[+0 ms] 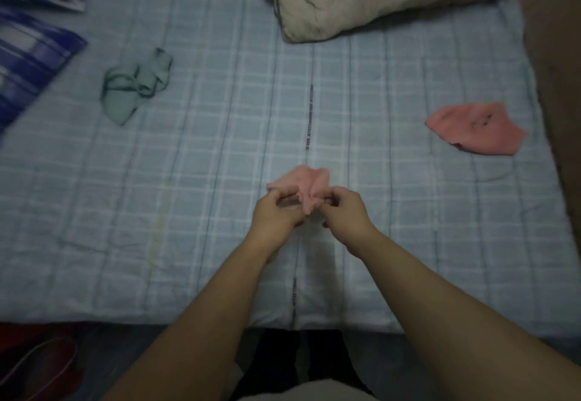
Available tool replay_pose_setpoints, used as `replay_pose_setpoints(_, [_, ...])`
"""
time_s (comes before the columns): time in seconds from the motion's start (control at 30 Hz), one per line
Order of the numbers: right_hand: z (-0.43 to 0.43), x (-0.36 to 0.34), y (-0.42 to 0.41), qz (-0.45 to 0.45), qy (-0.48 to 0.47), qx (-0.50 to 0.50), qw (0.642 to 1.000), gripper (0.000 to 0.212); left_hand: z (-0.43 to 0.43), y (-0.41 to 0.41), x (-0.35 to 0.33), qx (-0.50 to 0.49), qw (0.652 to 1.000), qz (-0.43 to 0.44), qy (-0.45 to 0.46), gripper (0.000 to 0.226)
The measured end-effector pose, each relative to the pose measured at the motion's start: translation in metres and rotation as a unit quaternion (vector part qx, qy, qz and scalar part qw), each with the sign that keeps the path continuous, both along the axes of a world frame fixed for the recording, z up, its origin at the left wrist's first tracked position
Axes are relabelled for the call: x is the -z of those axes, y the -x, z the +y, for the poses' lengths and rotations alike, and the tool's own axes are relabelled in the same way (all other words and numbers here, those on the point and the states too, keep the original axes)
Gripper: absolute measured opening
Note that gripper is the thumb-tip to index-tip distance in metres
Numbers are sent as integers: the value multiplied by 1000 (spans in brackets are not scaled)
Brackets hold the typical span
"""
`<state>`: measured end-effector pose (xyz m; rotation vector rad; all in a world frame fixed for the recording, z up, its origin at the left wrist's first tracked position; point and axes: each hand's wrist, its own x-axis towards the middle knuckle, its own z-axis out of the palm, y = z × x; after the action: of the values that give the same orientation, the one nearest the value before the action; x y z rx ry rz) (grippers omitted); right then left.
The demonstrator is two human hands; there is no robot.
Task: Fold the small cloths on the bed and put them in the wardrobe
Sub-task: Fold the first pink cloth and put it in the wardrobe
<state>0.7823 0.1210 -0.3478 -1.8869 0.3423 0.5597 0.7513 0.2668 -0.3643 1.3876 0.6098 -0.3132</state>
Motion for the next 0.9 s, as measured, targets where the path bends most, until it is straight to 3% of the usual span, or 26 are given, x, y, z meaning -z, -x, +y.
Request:
replay_pose_setpoints(0.1, [0, -33, -6, -37, 13, -17, 999, 23, 8, -7, -29, 43, 997, -44, -50, 44])
replay_pose_setpoints(0.23, [2, -71, -13, -105, 54, -37, 992, 11, 14, -13, -63, 107, 976, -102, -159, 41])
replay_pose_setpoints(0.37, [2, -101, -15, -164, 100, -69, 979, 10, 20, -15, -89, 186, 909, -192, -319, 42])
replay_pose_setpoints(0.53, [-2, -133, -13, -210, 131, -123, 961, 13, 26, -17, -121, 199, 878, -311, -306, 16])
replay_pose_setpoints(0.7, [-5, -152, -9, -232, 106, -105, 961, 17, 30, -27, -142, 200, 894, -302, -263, 11])
replay_pose_setpoints(0.83, [-7, -160, -13, -248, 97, -103, 958, 22, 26, -30, -155, 216, 922, -281, -155, 22])
replay_pose_setpoints(0.9, [-9, -165, -18, -258, 97, -116, 954, 22, 24, -34, -160, 202, 922, -291, -158, 18])
